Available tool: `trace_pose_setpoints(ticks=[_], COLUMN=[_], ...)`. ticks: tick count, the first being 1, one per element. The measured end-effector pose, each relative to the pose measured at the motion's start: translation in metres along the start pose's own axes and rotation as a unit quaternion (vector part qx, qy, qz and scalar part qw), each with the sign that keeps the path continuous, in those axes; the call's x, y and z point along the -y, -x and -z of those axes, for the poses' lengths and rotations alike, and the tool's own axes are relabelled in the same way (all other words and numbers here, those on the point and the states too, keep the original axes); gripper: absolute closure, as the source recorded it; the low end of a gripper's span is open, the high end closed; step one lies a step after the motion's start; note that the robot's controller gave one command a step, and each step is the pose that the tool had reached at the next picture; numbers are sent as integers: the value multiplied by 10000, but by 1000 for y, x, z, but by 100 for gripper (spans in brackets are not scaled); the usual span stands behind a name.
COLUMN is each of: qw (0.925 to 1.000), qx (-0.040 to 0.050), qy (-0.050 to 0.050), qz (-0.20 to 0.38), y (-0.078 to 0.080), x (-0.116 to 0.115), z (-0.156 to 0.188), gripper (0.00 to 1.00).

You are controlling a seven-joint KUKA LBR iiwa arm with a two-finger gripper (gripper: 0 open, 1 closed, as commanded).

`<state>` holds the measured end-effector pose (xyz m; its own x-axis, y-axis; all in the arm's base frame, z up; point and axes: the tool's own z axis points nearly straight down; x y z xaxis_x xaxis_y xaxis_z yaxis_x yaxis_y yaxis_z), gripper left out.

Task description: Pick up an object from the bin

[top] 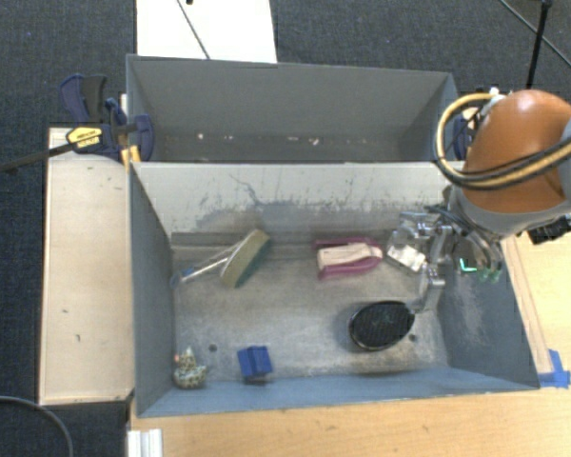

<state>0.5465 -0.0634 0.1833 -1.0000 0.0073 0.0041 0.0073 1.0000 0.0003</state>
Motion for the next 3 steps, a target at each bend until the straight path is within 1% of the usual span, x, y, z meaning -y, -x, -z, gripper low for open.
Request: trace_pose_setpoints(ticks=[1,2,3], qw=[9894,9941,9737], qx=[-6,46,25], qy=[4,-13,4], qz=[1449,1082,2277], y=[-40,-52,-60], x=[-15,21,-30], z=[-116,-82,-83], gripper=[0,0,0])
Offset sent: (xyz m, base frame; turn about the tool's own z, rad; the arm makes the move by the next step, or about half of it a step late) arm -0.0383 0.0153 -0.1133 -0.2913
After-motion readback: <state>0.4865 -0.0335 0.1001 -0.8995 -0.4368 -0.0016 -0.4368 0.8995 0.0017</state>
